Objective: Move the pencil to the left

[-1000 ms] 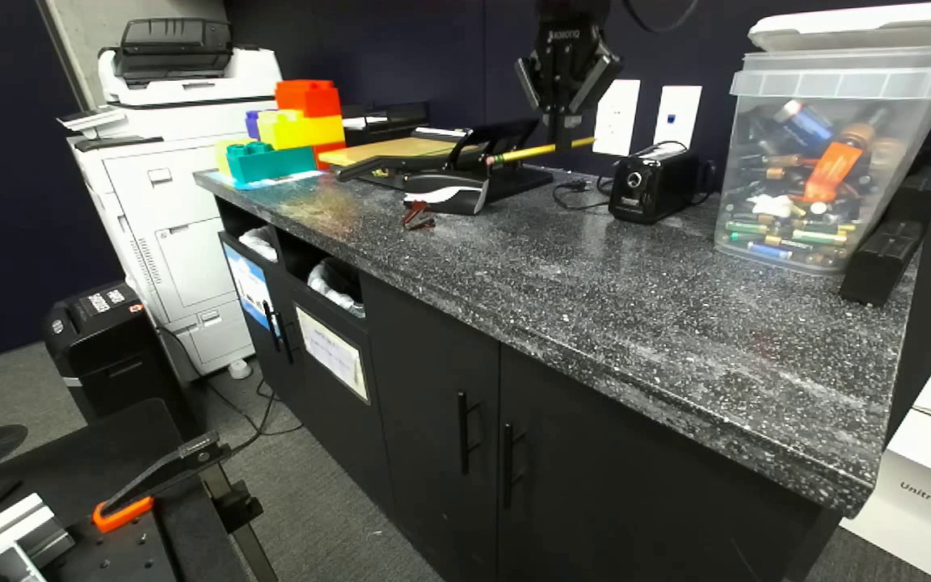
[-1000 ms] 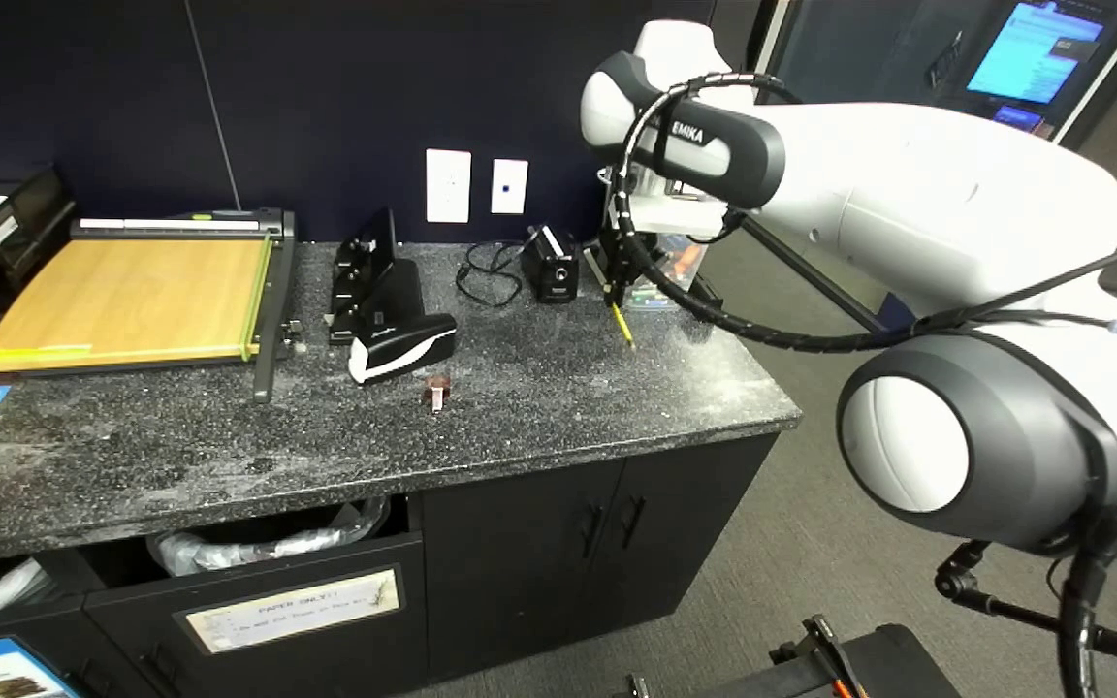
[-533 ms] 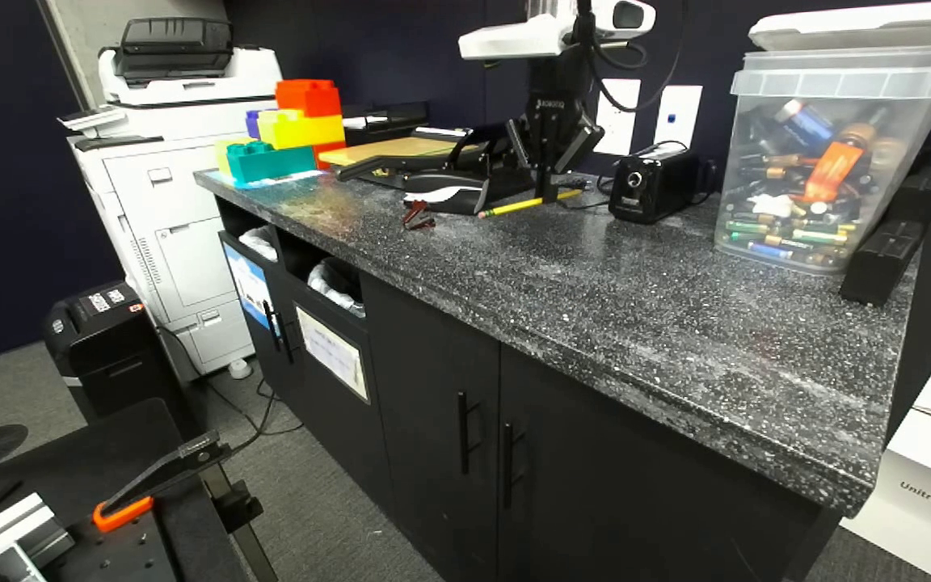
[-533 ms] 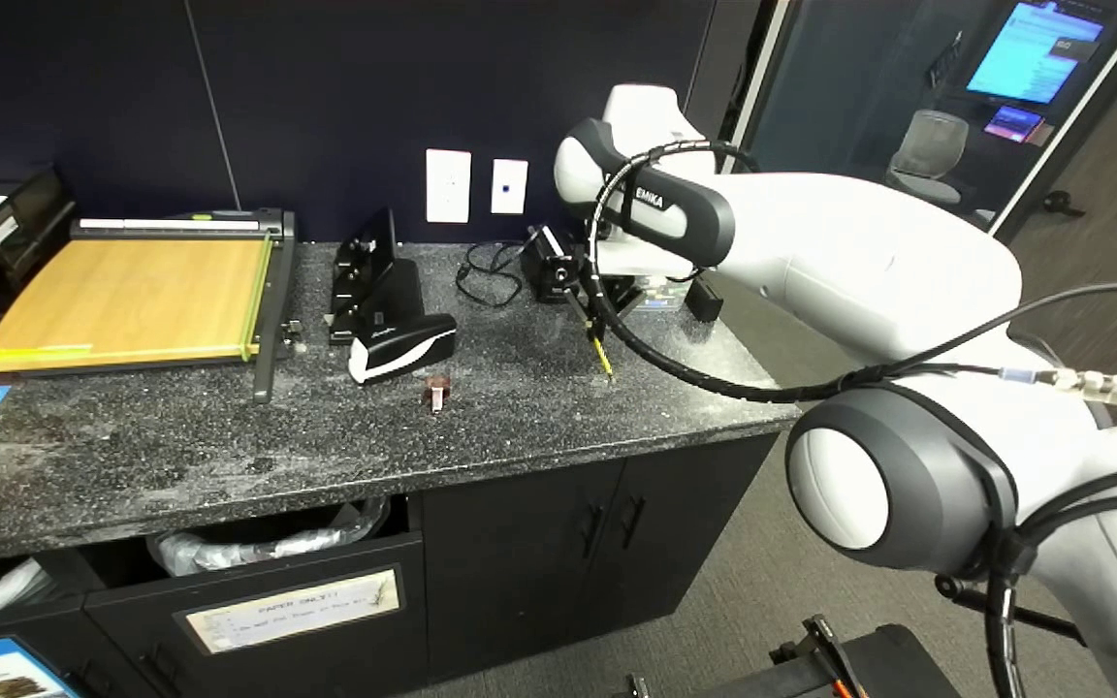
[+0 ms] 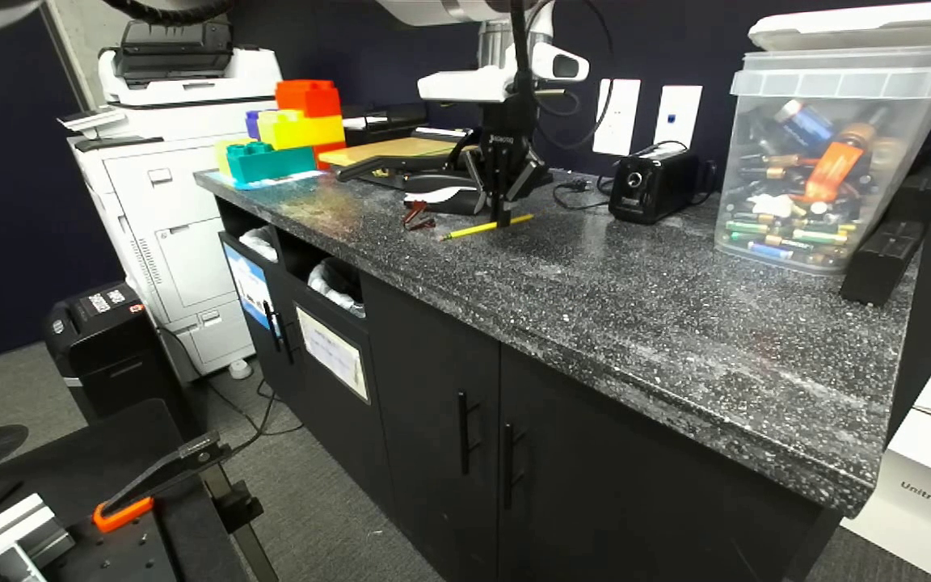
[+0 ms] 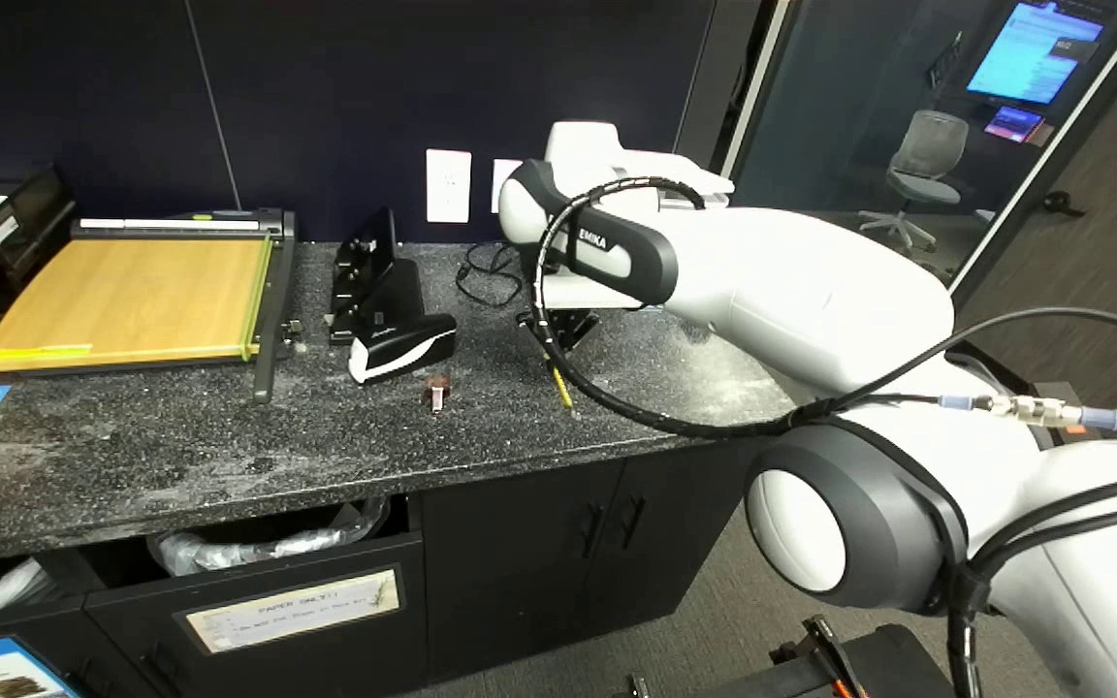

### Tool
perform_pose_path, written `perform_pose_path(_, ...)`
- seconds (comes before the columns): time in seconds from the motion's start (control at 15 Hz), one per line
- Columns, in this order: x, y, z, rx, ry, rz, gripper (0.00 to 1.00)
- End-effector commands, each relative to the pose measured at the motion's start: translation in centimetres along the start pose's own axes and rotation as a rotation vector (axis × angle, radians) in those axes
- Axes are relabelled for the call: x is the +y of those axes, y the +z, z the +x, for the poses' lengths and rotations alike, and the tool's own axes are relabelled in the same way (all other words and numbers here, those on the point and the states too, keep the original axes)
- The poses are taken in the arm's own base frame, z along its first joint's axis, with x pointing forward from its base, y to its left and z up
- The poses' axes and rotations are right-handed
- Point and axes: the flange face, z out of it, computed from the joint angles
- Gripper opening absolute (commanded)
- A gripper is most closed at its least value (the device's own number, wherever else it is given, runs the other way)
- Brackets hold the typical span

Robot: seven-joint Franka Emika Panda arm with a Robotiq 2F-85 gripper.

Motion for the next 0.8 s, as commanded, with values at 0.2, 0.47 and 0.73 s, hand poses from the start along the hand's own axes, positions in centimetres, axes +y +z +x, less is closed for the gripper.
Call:
perform_pose_path(0.2,-3.2,2.6,0.2,0.041,0.004,-0.017,0.02)
perform_pose_path(0.47,-3.7,3.1,0.3,0.055,0.008,-0.011,0.34)
perform_pose_path(0.73,-4.0,2.1,0.2,0.060,0.012,-0.009,0.56)
